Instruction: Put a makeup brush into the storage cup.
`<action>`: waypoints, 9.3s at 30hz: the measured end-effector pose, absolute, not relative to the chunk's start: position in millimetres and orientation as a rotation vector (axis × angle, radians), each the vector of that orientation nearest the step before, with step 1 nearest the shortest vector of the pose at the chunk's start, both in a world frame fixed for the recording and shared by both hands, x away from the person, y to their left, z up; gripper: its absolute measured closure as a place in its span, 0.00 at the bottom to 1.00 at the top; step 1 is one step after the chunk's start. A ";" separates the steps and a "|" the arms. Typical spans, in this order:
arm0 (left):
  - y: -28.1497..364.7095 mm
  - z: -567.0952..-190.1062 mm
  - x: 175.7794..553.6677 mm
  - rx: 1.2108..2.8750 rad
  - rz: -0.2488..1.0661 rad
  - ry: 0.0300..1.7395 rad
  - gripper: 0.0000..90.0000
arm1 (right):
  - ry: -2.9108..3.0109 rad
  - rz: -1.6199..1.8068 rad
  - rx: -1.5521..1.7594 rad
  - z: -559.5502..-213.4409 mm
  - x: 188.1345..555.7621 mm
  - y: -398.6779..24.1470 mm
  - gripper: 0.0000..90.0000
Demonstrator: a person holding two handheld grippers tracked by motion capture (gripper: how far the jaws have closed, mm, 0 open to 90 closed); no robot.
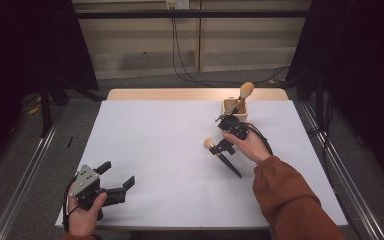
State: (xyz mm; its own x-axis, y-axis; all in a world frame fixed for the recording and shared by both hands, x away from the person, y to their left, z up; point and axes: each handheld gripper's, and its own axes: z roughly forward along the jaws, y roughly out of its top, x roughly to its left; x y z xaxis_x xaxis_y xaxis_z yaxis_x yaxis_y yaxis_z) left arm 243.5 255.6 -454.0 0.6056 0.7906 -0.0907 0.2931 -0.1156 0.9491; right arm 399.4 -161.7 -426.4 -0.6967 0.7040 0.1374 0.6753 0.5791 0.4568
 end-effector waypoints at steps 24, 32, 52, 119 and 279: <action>254.1 -454.5 243.1 1.700 0.536 0.896 0.03 | 2.948 0.327 1.179 -446.8 420.5 -136.3 0.16; 254.1 -454.7 243.4 1.699 0.536 0.896 0.03 | 2.949 0.318 1.178 -452.1 424.0 -134.2 0.45; 252.2 -455.2 243.9 1.710 0.532 0.891 0.03 | 2.891 0.223 1.140 -451.5 421.1 -124.0 0.76; 251.3 -456.0 243.5 1.720 0.539 0.888 0.03 | 2.418 1.185 1.132 -395.9 384.8 -181.9 0.83; 251.9 -455.7 244.0 1.716 0.538 0.889 0.03 | 1.876 1.478 1.155 -417.7 418.0 -233.1 0.73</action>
State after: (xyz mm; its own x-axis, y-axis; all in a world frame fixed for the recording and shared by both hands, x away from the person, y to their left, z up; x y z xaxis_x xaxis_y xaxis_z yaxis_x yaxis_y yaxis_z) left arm 244.0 251.9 -455.7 0.6185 0.7821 -0.0760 0.2961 -0.1424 0.9445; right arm 418.0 -233.1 -417.7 -0.5256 0.8415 0.1248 0.3182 0.0585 0.9462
